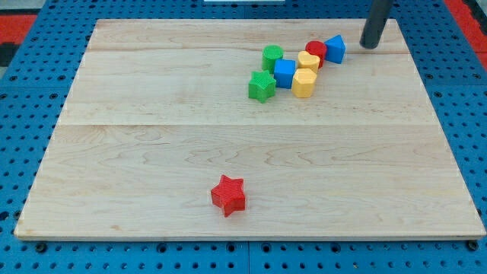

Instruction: Put the red circle at the top of the yellow heart

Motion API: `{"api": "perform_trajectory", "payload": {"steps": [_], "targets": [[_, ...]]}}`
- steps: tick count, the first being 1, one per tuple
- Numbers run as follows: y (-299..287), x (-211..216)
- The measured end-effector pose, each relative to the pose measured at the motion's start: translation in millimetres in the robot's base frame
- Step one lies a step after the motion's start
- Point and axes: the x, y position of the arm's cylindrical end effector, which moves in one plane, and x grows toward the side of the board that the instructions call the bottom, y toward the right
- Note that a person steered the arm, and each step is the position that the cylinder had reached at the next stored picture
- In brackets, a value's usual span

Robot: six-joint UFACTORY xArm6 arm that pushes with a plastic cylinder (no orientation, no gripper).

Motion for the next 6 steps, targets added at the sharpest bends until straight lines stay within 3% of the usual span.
{"api": "perform_trajectory", "payload": {"steps": [3, 6], "targets": [[-85, 17], [-73, -17]]}}
